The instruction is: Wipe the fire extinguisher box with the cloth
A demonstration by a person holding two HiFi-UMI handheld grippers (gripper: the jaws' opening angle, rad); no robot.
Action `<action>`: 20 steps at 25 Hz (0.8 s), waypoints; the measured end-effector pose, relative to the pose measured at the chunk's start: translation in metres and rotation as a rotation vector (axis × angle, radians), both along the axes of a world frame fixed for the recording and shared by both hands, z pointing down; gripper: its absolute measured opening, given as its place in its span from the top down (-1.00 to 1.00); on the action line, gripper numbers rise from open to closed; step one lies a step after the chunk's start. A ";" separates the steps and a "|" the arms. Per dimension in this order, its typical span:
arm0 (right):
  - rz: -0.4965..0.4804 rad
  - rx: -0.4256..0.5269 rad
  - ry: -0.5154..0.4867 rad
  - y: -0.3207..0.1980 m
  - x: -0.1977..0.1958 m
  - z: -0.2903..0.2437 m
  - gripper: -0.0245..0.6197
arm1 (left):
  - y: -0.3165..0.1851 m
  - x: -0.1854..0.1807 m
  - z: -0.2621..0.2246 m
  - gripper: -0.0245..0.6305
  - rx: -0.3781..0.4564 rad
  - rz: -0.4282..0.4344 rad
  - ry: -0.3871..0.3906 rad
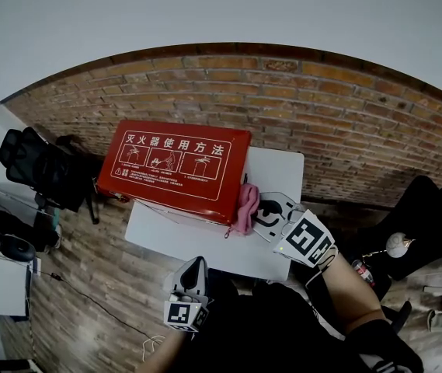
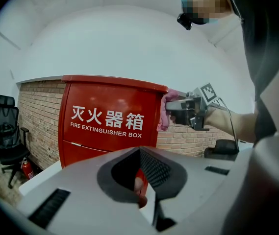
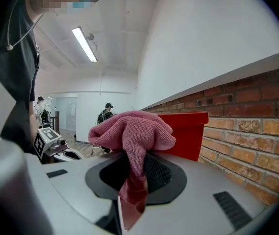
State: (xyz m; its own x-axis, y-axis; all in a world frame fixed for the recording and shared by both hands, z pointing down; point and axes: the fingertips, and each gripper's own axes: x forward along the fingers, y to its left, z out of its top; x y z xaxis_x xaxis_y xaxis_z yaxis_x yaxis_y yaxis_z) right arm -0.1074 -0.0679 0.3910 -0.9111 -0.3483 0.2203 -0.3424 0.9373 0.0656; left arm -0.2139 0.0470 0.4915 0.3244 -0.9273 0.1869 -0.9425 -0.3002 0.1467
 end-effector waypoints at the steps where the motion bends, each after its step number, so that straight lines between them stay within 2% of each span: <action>1: -0.001 -0.004 -0.001 0.000 0.000 0.002 0.65 | 0.001 0.000 0.000 0.87 -0.004 -0.002 -0.002; 20: 0.014 -0.085 -0.003 0.003 -0.001 0.054 0.65 | 0.006 -0.003 -0.004 0.87 -0.005 -0.011 -0.033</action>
State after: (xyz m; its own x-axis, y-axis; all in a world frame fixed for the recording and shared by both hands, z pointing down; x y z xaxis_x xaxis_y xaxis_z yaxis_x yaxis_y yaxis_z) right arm -0.1081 -0.0651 0.4446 -0.9071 -0.3412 0.2466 -0.3557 0.9345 -0.0152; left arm -0.2171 0.0535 0.4874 0.3080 -0.9296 0.2025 -0.9501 -0.2893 0.1169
